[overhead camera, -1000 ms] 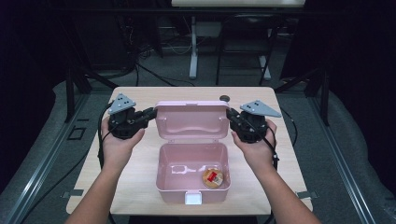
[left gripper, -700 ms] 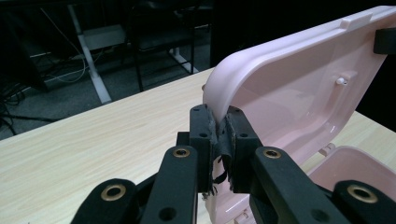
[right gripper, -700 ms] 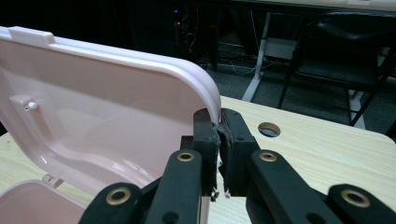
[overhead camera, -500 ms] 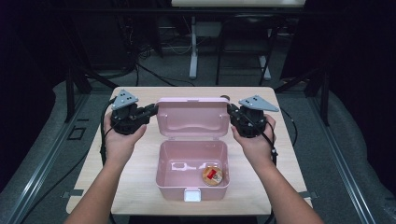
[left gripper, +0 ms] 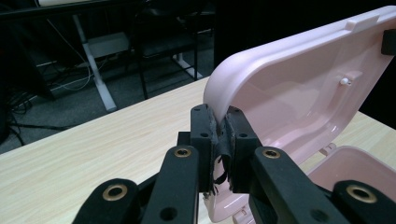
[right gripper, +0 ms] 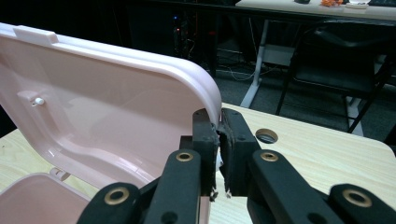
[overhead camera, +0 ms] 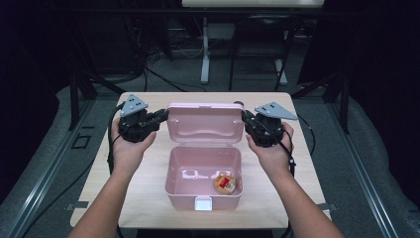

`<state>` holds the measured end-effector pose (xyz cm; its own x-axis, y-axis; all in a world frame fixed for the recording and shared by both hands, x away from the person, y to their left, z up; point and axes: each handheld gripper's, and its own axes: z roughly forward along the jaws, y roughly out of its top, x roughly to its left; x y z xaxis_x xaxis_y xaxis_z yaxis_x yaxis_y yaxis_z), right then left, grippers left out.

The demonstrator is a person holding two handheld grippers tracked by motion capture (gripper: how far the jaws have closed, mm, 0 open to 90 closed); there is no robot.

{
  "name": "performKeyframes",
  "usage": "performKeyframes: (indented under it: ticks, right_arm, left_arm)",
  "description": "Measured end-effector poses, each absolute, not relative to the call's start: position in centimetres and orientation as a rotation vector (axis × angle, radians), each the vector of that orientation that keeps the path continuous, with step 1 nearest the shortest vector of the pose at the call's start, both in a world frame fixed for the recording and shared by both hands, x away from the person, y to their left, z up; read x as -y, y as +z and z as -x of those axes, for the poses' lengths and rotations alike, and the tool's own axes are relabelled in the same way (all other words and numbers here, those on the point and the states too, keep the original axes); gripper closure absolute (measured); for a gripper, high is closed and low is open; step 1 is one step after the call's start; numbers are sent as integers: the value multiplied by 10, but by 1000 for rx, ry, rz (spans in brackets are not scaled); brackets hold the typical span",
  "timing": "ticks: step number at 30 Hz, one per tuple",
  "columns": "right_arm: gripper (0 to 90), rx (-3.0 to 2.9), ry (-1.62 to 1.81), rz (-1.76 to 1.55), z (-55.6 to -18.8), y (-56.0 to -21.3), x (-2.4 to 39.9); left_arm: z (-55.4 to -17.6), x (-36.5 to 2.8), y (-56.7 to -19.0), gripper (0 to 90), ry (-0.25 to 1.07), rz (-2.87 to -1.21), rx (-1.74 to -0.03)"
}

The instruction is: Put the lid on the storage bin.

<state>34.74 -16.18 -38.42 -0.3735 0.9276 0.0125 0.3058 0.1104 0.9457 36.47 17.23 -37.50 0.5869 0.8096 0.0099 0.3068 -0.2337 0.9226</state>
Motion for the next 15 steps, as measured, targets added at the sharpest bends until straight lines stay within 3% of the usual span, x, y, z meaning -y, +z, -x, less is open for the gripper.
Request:
performKeyframes:
  ticks: [15]
  right_arm:
    - [833,-1770,1284,-1192,-339,-385,160]
  left_arm:
    - [-360,-177,-378,835,592,-1785,-909]
